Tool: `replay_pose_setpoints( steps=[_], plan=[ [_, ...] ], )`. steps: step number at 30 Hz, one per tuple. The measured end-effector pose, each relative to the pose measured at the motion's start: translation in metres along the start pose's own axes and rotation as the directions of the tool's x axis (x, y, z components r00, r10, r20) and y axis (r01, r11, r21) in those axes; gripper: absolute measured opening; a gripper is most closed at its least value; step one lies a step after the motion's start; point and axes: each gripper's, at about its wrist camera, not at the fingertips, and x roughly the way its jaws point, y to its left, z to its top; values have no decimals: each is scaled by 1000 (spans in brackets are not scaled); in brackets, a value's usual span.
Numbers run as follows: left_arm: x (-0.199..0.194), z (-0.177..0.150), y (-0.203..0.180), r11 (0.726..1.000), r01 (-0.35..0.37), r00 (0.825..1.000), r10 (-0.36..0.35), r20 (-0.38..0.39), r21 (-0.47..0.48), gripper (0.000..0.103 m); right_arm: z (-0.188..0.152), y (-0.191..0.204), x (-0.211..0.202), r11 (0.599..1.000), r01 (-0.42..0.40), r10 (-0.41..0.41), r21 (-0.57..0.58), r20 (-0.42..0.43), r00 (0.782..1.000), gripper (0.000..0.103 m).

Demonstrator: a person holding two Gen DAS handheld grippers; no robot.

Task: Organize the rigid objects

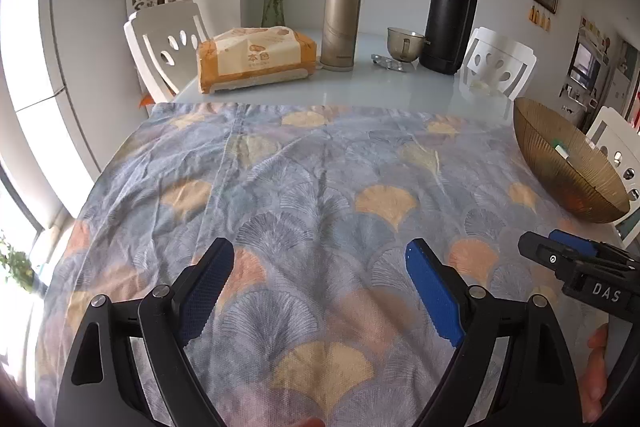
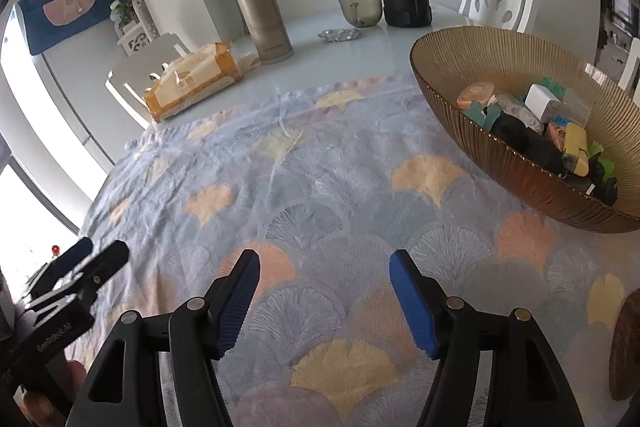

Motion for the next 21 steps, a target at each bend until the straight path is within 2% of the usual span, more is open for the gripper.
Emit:
replay_pose_setpoints(
  steps=[9,21],
  plan=[
    [1,0,-3,1000,-2,1000,3,-7,19,87,-2,4,6,999,33,-33,-26,-22,999,66],
    [0,0,1,1000,0,1000,0,-9,-14,87,-4,2,16,998,53,-54,-18,-66,996,68]
  ],
)
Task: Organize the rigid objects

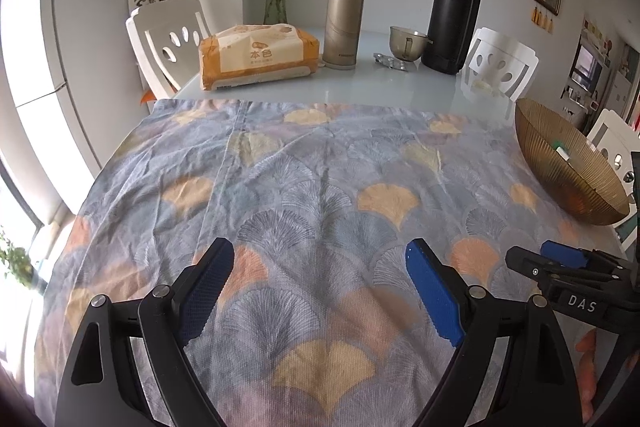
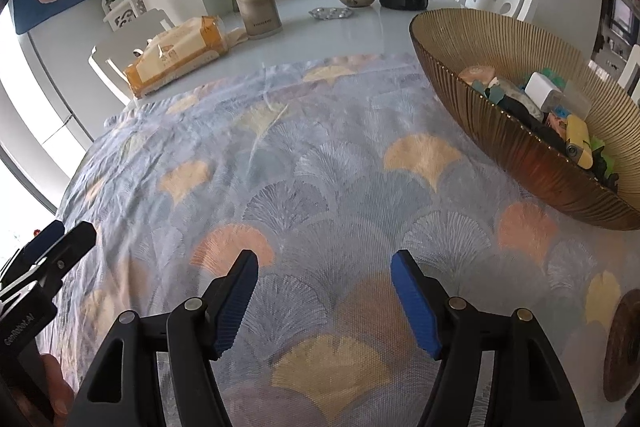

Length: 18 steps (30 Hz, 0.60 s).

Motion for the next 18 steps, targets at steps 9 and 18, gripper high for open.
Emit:
replay_pose_setpoints(
  steps=[9,18],
  plan=[
    [0,0,-3,1000,-12,1000,12,5,16,87,0,1,0,1000,4,-4,-5,-2,1000,69],
    [0,0,-3,1000,-21,1000,21,3,12,87,0,1,1,1000,4,-4,-5,-3,1000,75]
  ],
)
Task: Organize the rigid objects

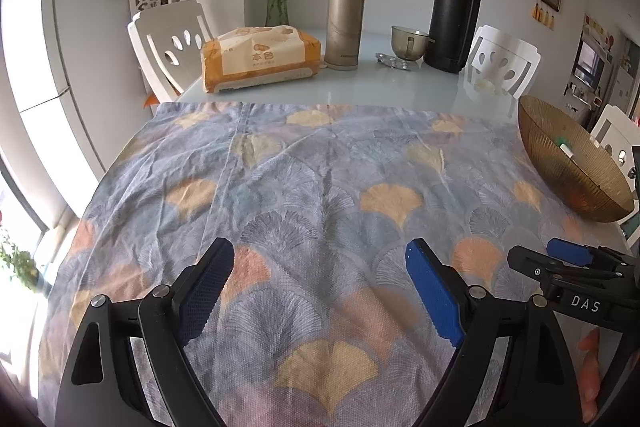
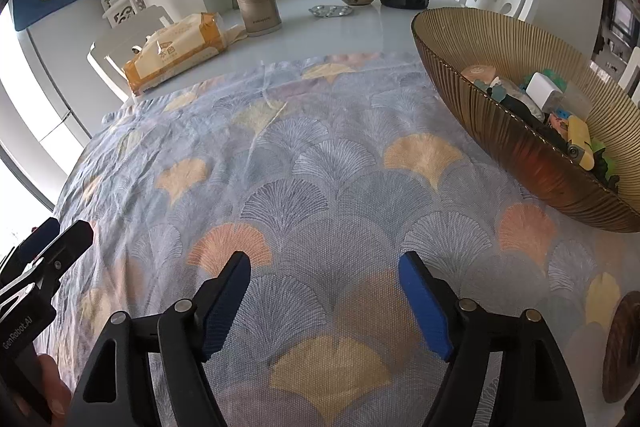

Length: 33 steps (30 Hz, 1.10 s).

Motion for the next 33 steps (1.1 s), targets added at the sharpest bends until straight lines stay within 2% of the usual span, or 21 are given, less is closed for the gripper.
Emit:
replay_pose_setpoints(
  steps=[12,33],
  plan=[
    [2,0,5,1000,2,1000,-2,-8,-20,87,0,1,0,1000,-1,1,-7,-4,1000,75],
    [0,-2,-1,1000,-1,1000,1,-8,11,87,0,4,1,1000,12,-13,-28,-5,1000,77]
  ],
)
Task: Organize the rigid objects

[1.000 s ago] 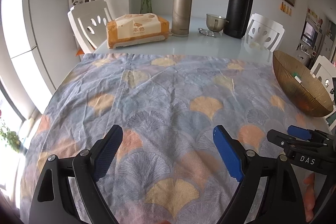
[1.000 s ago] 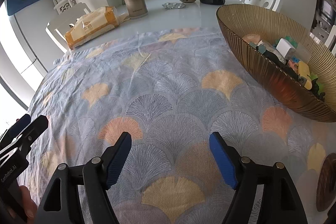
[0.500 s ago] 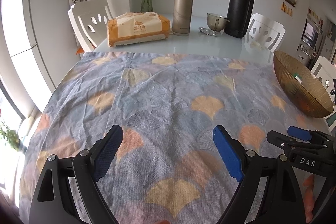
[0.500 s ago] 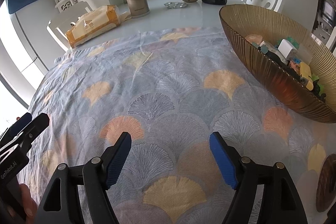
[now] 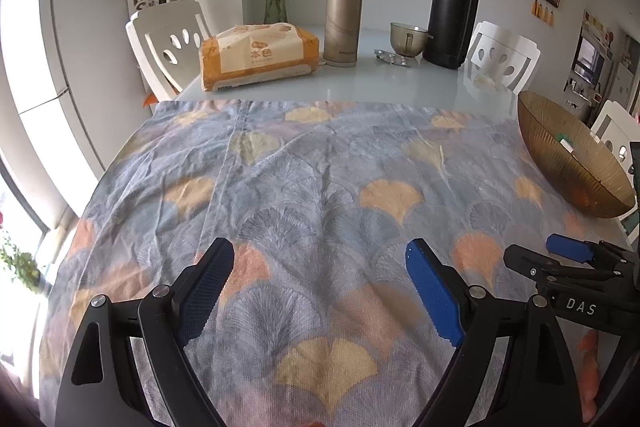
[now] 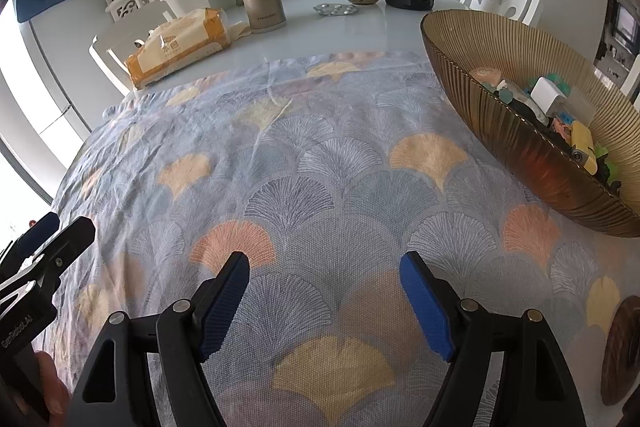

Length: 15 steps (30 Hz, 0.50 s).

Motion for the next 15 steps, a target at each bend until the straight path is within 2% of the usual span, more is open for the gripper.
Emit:
replay_pose_setpoints(
  steps=[5,8,11,15],
  plan=[
    [-2,-3,-2,1000,-13,1000,13,0,13,87,0,2,1,1000,11,-12,-13,-6,1000,77],
    [-3,-4,-4,1000,25,1000,-25,-12,14,87,-2,0,-2,1000,-24,24,8,-22,999,77],
    [-2,-5,-10,999,45,999,-44,-20,29,87,-5,5,-5,1000,5,-6,-11,-33,999,77],
    [4,-6,-17,998,48,998,-46,-51,42,87,-10,16,-13,998,-48,47,-44,-31,998,77]
  ],
)
